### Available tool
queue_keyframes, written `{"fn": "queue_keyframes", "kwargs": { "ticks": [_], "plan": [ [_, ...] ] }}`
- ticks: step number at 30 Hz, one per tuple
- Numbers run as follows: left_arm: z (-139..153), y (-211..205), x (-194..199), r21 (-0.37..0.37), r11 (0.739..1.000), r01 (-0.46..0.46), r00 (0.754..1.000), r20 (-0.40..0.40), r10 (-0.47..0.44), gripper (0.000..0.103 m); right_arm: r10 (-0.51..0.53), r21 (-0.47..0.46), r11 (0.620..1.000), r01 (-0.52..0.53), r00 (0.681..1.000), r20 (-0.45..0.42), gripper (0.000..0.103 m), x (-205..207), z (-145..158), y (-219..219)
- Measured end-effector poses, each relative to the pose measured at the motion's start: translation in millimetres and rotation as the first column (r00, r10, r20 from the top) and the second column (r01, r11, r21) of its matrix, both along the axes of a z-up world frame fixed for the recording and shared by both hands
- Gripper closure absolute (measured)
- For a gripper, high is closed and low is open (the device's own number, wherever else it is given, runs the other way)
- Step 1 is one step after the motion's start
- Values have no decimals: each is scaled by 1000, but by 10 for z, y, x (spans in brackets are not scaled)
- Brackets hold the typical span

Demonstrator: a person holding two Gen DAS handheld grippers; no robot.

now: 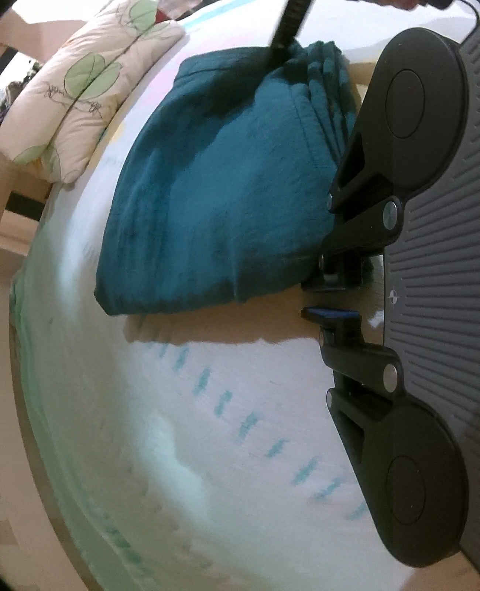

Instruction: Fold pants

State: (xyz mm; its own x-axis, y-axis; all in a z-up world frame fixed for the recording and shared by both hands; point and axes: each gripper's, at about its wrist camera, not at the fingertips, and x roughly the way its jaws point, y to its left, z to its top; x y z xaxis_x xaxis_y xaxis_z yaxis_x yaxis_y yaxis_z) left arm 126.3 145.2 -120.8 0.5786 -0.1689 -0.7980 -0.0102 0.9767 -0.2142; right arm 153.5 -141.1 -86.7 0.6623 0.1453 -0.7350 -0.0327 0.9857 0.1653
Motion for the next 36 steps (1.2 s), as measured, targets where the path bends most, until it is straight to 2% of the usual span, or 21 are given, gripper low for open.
{"fn": "queue_keyframes", "kwargs": {
  "ticks": [1, 5, 7, 9, 12, 14, 17, 20, 23, 26, 31, 36],
  "plan": [
    [4, -6, -7, 6, 1000, 2, 1000, -2, -2, 96, -9, -5, 1000, 9, 1000, -5, 76, -3, -31, -26],
    [-1, -58, -53, 46, 999, 22, 1000, -2, -22, 96, -50, 19, 999, 50, 999, 10, 78, -70, -33, -235],
    [2, -62, -55, 52, 998, 23, 1000, -2, -23, 96, -108, -14, 994, 108, 994, 17, 72, -18, -6, -358],
    [2, -58, -54, 51, 998, 22, 1000, -4, -22, 96, -191, -41, 981, 191, 982, 17, 71, 75, 43, -515],
    [5, -52, -68, 50, 998, 24, 1000, -6, -24, 96, -247, 14, 969, 246, 967, 57, 71, 111, 192, -690],
    [8, -52, -88, 53, 998, 26, 1000, -9, -26, 96, -208, 1, 978, 209, 974, 93, 71, 87, 263, -630],
    [3, -58, -107, 61, 998, 30, 1000, -10, -29, 96, -81, -23, 996, 84, 990, 117, 71, 30, 271, -378],
    [5, -62, -131, 66, 997, 31, 999, -16, -30, 96, 23, -35, 999, -20, 996, 90, 71, -13, 155, -109],
    [12, -51, -156, 52, 999, 14, 999, -30, -12, 95, 85, -20, 996, -85, 996, 16, 71, -24, -15, 77],
    [50, -59, -196, 45, 999, -7, 998, -57, 10, 95, 97, -7, 995, -97, 992, -79, 71, -23, -130, 142],
    [235, -149, -284, 45, 998, -42, 997, -60, 44, 94, 60, 37, 998, -57, 995, -82, 70, -171, 61, 72],
    [539, -392, -379, 108, 993, -38, 999, 27, 35, 92, 44, 55, 998, -40, 997, -71, 70, -407, 314, 102]
  ]
}}
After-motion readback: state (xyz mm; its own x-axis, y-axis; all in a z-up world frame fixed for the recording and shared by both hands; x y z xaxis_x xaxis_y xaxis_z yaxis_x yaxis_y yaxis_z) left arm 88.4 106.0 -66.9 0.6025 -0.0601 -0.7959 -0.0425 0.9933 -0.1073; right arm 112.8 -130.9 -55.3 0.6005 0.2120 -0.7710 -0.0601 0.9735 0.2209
